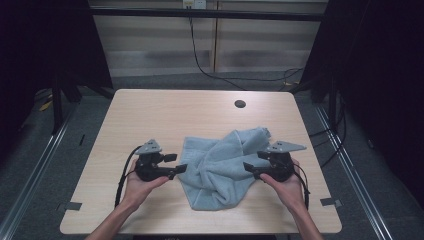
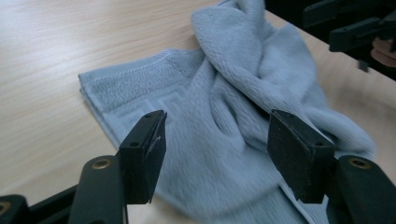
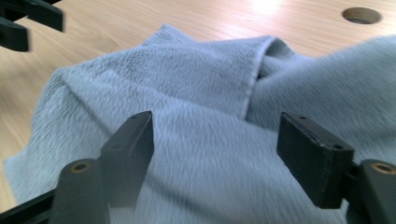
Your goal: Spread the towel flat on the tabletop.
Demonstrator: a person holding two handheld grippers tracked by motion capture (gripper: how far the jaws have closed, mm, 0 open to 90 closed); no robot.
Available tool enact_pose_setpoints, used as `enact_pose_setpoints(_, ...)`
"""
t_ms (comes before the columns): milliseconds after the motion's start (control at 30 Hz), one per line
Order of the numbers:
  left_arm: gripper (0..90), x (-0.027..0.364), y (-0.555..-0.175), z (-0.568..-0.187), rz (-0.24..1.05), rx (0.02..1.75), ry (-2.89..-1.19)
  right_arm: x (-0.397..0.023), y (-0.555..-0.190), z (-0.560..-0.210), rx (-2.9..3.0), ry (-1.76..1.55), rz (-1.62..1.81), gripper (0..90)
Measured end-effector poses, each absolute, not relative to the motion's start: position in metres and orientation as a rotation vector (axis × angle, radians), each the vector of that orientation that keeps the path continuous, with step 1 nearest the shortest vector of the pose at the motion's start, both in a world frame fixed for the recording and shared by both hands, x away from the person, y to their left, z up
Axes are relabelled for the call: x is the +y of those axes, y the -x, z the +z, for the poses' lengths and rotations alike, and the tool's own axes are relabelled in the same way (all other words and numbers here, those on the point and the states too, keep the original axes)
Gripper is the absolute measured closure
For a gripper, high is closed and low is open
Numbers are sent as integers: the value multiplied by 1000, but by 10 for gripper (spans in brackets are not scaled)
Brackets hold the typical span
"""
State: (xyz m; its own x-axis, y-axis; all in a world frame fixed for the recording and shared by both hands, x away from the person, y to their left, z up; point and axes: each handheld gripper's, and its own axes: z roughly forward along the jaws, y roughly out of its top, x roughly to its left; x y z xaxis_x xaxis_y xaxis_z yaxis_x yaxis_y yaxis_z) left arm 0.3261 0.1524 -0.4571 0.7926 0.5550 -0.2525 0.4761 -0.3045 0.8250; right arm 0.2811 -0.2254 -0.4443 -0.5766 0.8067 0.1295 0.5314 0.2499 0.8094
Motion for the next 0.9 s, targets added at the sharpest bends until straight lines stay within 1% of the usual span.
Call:
enact_pose_setpoints(67,369,147,-330,-460,117,778,-1958,-219,-291,-447,2226,-1223,1239,267)
enact_pose_setpoints(133,338,134,-338,-475,88,805,-2002,-216,-299,-454,2230,-1228,1231,265)
enact_pose_setpoints(167,330,134,-338,-475,88,805,-2002,-214,-303,-459,2243,-1243,1222,252)
enact_pose_setpoints(233,324,129,-339,-490,128,783,-2106,-211,-309,-471,2286,-1254,1166,233)
enact_pose_setpoints(300,323,130,-340,-500,98,819,-2106,-207,-311,-480,2332,-1252,1116,219)
enact_pose_setpoints(367,340,130,-341,-504,117,824,-2118,-205,-312,-483,2343,-1250,1097,217)
enact_pose_setpoints(400,375,130,-342,-504,132,825,-2114,-203,-311,-486,2348,-1246,1075,228)
enact_pose_setpoints(467,379,130,-344,-504,126,837,-2113,-198,-310,-491,2355,-1246,1042,259)
enact_pose_setpoints(533,423,130,-342,-504,164,816,-2130,-194,-310,-498,2388,-1245,1031,268)
enact_pose_setpoints(600,512,132,-340,-503,177,807,-2156,-189,-308,-498,2388,-1234,1009,304)
enact_pose_setpoints(633,576,133,-339,-502,172,804,-2160,-184,-306,-498,2411,-1211,1000,319)
enact_pose_setpoints(667,604,135,-338,-502,159,801,-2164,-182,-305,-498,2413,-1203,998,320)
enact_pose_setpoints(767,616,148,-333,-502,113,809,-2145,-178,-302,-499,2418,-1187,1017,319)
enact_pose_setpoints(900,612,160,-321,-501,128,792,-2173,-168,-294,-501,2422,-1150,1047,319)
